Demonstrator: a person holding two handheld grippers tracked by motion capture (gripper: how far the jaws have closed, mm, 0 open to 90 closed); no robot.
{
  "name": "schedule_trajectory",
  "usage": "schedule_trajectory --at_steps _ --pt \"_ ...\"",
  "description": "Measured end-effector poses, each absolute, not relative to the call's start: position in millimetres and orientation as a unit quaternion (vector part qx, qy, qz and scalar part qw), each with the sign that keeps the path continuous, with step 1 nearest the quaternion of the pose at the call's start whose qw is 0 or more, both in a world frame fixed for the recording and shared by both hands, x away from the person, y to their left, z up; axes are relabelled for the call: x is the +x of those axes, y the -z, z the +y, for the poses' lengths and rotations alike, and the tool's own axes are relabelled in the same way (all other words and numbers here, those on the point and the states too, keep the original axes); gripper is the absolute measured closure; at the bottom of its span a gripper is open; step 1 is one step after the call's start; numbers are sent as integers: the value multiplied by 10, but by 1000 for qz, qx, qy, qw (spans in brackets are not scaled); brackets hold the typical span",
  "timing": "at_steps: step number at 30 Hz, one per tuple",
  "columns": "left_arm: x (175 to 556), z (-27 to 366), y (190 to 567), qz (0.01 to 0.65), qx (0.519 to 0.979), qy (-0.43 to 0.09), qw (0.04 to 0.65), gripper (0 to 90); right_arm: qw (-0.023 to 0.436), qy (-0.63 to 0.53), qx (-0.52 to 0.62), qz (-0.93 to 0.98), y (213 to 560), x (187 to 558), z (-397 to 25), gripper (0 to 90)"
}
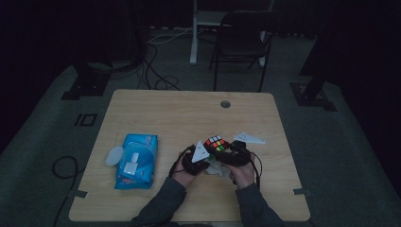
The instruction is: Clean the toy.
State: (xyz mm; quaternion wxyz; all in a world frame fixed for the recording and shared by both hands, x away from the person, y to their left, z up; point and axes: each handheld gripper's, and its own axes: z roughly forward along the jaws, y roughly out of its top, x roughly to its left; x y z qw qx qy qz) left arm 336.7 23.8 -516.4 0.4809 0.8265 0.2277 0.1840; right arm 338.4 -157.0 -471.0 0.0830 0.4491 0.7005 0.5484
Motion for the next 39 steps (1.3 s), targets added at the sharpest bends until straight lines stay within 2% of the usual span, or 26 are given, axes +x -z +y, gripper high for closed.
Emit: schedule_trajectory --at_steps 7,22,39 --pt "3337 237 5158 223 828 -191 479 851 81 -549 451 699 4716 3391 -1585 337" --pt "3463 571 5064 288 790 -202 502 851 83 -547 448 703 4705 3397 -1613 338" --pt "3466 826 4888 313 771 -214 512 851 127 -518 450 717 4727 3395 -1631 337"
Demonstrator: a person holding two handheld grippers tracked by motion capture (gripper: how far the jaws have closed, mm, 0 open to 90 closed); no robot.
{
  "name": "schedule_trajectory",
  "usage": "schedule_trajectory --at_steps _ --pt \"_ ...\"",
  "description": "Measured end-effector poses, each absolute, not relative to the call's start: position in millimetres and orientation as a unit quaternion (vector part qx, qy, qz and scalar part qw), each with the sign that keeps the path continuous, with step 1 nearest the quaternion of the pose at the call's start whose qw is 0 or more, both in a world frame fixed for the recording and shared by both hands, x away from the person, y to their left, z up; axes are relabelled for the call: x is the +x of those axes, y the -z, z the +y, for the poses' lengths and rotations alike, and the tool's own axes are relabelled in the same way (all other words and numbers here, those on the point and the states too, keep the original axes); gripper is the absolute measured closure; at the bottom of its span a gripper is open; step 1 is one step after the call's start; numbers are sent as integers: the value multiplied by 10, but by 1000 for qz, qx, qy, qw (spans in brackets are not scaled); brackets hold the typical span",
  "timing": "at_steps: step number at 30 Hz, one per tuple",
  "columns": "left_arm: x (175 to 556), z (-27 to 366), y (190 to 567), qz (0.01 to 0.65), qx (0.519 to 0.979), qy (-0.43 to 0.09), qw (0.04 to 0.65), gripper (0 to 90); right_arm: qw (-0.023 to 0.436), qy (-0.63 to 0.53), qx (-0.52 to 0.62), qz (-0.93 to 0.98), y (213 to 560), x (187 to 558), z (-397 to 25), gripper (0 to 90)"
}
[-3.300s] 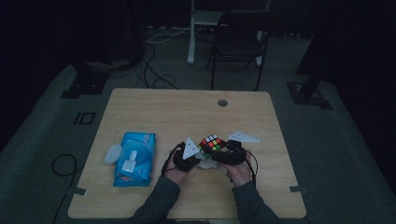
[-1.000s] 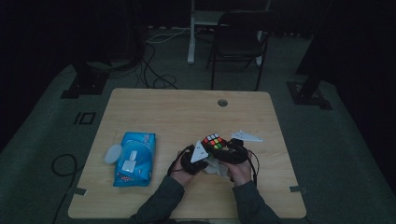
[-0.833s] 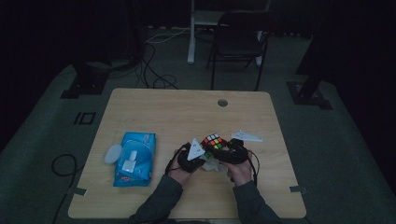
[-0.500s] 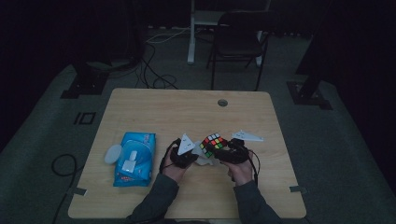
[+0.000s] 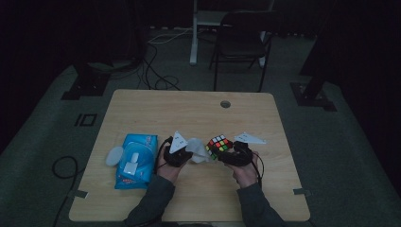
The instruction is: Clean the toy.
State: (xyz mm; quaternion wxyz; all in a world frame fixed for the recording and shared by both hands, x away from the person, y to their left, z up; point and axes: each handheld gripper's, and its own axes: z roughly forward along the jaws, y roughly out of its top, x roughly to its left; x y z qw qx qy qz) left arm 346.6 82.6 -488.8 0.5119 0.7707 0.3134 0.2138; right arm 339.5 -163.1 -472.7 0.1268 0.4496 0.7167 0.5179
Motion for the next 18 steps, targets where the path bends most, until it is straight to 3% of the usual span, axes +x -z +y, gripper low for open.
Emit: schedule_trajectory --at_steps 18 --pt "3493 1038 4710 340 774 -229 481 846 178 -487 447 729 4737 3396 -1686 338"
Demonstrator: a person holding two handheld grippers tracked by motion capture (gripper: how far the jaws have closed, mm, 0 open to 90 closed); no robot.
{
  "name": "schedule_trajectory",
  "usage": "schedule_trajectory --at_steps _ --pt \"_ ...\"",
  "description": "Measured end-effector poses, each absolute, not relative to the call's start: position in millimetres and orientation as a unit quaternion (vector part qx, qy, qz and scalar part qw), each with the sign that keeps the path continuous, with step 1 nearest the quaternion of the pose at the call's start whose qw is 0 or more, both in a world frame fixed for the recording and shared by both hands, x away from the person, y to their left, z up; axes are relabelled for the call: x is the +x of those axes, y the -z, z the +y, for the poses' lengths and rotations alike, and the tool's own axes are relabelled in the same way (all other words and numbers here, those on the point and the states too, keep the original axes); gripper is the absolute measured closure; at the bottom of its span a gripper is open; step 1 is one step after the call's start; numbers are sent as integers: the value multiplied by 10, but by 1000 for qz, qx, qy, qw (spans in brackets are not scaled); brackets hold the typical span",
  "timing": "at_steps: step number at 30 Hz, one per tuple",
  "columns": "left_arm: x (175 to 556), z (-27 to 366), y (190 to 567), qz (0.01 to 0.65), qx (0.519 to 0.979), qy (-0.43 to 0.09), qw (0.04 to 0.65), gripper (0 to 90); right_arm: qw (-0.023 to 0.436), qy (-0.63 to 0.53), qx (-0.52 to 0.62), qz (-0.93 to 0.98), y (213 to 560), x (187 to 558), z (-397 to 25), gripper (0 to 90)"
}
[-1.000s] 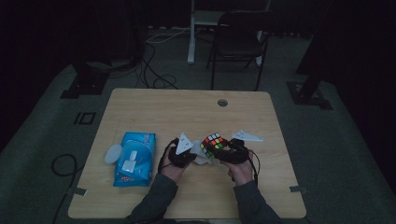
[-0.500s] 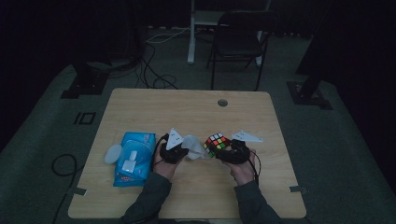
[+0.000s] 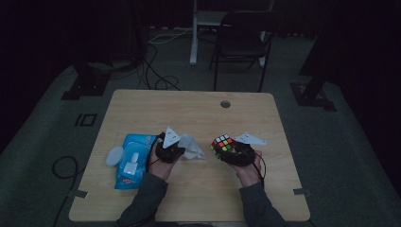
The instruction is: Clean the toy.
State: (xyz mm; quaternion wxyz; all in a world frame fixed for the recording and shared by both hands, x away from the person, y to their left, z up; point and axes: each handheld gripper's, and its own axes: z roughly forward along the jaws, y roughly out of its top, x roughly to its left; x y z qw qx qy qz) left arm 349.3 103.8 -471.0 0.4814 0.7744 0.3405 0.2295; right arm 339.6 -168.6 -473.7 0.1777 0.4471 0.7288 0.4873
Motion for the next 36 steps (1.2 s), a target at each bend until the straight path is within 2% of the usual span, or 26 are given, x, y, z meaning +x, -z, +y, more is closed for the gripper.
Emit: schedule_trajectory --at_steps 9,36 --pt "3514 1082 4682 344 783 -222 468 844 204 -455 438 748 4828 3413 -1688 338" --pt "3571 1246 4679 365 797 -214 431 823 209 -420 461 753 5110 3530 -1817 338"
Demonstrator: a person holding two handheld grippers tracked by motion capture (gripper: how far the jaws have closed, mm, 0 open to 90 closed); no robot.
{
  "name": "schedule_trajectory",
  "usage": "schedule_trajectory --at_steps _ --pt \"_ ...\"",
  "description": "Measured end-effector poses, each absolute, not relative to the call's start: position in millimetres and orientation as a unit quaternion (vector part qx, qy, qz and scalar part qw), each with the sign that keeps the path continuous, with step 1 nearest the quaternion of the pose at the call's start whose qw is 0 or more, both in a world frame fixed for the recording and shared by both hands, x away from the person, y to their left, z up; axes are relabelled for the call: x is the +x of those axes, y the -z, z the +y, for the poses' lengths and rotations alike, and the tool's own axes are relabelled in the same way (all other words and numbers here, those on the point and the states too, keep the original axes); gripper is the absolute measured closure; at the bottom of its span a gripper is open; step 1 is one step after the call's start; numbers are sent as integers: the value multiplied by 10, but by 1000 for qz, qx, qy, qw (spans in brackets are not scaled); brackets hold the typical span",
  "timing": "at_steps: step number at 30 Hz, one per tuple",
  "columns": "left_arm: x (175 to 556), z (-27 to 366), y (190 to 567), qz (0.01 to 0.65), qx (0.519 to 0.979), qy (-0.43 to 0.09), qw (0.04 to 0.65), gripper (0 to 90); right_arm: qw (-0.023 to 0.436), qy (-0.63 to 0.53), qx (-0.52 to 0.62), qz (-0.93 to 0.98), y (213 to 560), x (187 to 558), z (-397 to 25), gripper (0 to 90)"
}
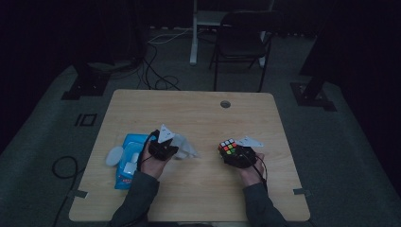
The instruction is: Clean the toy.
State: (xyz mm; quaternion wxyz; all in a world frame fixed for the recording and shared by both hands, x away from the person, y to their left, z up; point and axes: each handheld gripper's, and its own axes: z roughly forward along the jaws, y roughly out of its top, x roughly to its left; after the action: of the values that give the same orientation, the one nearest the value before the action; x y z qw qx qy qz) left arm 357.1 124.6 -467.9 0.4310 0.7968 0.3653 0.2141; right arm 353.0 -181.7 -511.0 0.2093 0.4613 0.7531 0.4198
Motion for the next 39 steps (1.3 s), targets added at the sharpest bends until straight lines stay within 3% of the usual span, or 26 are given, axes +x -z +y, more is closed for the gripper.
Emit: schedule_trajectory --at_steps 13,20,30,39 --pt "3585 1336 4679 375 802 -220 410 822 212 -411 466 754 5195 3550 -1844 338" --pt "3580 1356 4729 382 808 -219 392 868 212 -408 468 754 5223 3561 -1861 338" --pt "3496 1498 4697 399 796 -211 405 621 217 -400 467 758 5257 3569 -1856 338" --pt "3348 1660 4552 399 778 -225 430 580 214 -398 471 758 5284 3571 -1864 338"
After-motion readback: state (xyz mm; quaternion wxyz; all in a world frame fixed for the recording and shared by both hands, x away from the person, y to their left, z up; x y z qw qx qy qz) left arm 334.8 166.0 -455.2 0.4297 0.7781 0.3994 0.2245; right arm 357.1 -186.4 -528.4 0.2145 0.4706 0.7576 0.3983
